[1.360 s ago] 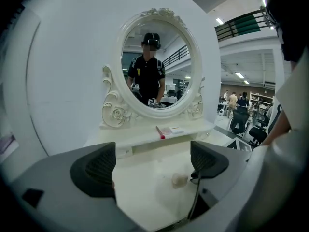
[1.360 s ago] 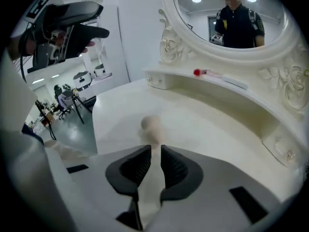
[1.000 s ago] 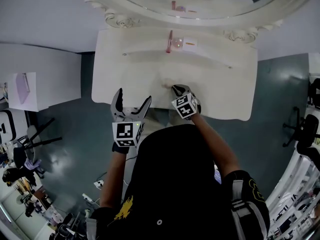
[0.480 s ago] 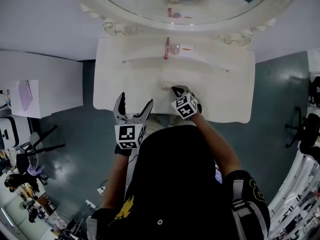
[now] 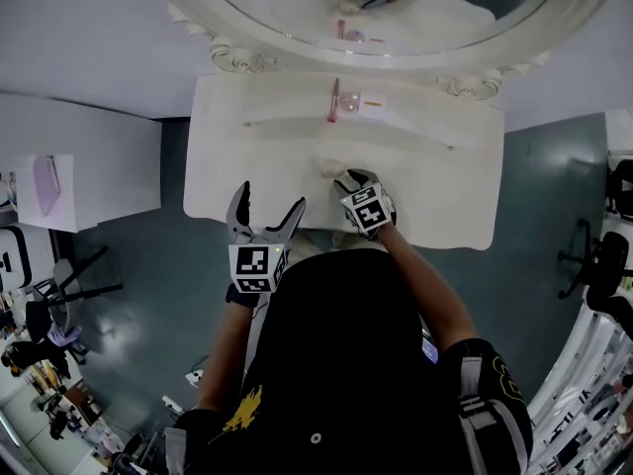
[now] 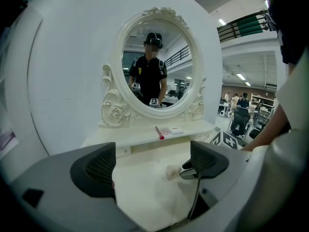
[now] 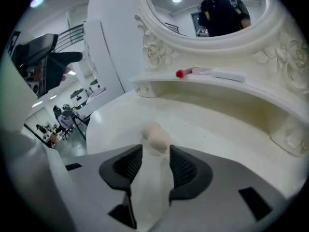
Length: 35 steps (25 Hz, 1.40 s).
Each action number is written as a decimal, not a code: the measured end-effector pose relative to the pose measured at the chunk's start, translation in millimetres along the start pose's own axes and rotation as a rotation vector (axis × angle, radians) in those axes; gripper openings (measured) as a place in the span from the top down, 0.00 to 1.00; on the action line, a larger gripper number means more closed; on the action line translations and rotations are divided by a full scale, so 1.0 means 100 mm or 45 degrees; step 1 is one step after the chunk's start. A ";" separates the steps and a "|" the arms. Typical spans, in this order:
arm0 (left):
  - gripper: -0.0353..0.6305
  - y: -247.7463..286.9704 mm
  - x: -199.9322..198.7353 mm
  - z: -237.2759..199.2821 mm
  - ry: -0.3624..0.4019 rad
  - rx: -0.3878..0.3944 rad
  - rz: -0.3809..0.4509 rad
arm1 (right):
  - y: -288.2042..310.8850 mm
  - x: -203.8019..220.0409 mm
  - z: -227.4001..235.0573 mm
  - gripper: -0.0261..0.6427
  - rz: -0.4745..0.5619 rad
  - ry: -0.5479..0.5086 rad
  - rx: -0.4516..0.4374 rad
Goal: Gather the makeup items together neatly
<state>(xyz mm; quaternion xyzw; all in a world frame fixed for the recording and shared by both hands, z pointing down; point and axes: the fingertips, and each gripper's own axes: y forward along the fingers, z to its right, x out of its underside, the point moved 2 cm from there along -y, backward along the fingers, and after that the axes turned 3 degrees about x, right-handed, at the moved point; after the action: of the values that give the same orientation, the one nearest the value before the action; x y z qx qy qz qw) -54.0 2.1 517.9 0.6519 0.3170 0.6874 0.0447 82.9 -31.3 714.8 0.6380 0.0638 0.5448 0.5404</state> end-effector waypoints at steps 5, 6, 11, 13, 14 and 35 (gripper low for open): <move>0.21 -0.05 0.02 -0.08 -0.002 -0.012 -0.008 | 0.14 -0.06 0.02 0.71 -0.003 0.062 0.047; 0.21 -0.06 0.03 -0.10 -0.004 -0.016 -0.008 | 0.16 -0.07 0.02 0.73 -0.008 0.050 0.054; 0.21 -0.10 0.06 -0.15 -0.017 -0.023 -0.006 | 0.09 -0.13 0.01 0.77 -0.005 -0.031 0.075; 0.21 -0.09 0.06 -0.14 -0.023 -0.015 0.003 | 0.03 -0.15 0.02 0.78 -0.001 -0.066 0.086; 0.21 -0.08 0.06 -0.12 -0.027 -0.010 0.008 | -0.01 -0.15 0.03 0.78 0.000 -0.084 0.090; 0.21 0.07 0.01 0.14 -0.089 0.086 0.077 | -1.08 -0.71 0.63 0.78 0.146 -0.192 0.217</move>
<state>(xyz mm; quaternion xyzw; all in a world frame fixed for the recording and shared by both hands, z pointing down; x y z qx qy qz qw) -38.3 2.1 521.4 0.6860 0.3183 0.6541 0.0129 157.4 -74.2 599.4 0.7234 0.0324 0.5178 0.4555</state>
